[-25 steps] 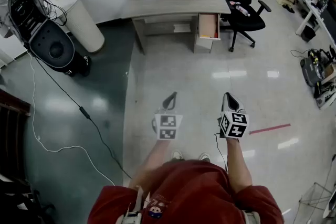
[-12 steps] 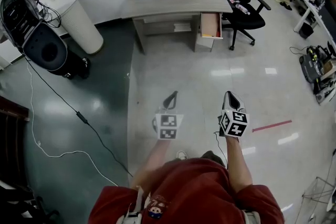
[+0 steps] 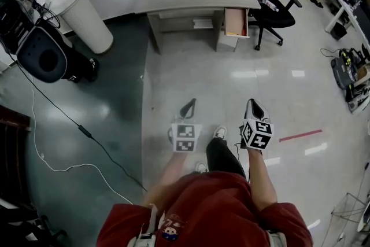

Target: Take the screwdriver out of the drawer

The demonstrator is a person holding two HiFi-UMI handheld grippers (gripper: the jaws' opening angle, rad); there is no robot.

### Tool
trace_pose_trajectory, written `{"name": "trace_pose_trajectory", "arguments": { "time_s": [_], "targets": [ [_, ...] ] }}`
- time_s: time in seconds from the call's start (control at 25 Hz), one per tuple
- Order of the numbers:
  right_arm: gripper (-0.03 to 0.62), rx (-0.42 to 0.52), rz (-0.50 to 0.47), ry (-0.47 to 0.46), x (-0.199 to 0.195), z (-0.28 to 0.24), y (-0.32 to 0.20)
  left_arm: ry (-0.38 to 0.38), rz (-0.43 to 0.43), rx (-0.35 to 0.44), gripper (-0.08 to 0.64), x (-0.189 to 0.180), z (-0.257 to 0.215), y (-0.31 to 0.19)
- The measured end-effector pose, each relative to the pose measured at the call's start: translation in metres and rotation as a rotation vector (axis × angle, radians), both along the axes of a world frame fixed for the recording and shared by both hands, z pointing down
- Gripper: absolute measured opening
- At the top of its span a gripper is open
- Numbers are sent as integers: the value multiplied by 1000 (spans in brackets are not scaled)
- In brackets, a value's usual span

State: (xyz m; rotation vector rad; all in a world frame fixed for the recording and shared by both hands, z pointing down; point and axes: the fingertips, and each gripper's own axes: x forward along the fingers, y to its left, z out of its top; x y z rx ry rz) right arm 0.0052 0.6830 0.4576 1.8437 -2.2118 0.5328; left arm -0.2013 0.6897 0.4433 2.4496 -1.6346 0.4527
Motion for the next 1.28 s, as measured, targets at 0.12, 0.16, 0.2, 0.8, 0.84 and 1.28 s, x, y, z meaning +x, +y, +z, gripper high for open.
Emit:
{"name": "trace_pose_trajectory", "arguments": {
  "time_s": [0.12, 0.16, 0.2, 0.8, 0.84, 1.28],
  "targets": [
    [0, -1, -7, -5, -3, 7, -22, -4, -8, 0, -3, -3, 7, -19],
    [0, -1, -8, -8, -4, 9, -30, -7, -9, -1, -3, -4, 8, -27],
    [0, -1, -9, -13, -5, 11, -39, -9, -9, -1, -3, -4, 9, -35],
    [0, -53, 3, -44, 9, 31, -213, -28, 20, -47, -3, 17, 19, -219],
    [0, -59, 5, -45, 11, 34, -225, -27, 22, -52, -3, 19, 20, -232],
    [0, -101, 22, -61, 42, 56, -345, -56, 57, -93, -3, 54, 37, -361]
  ]
}}
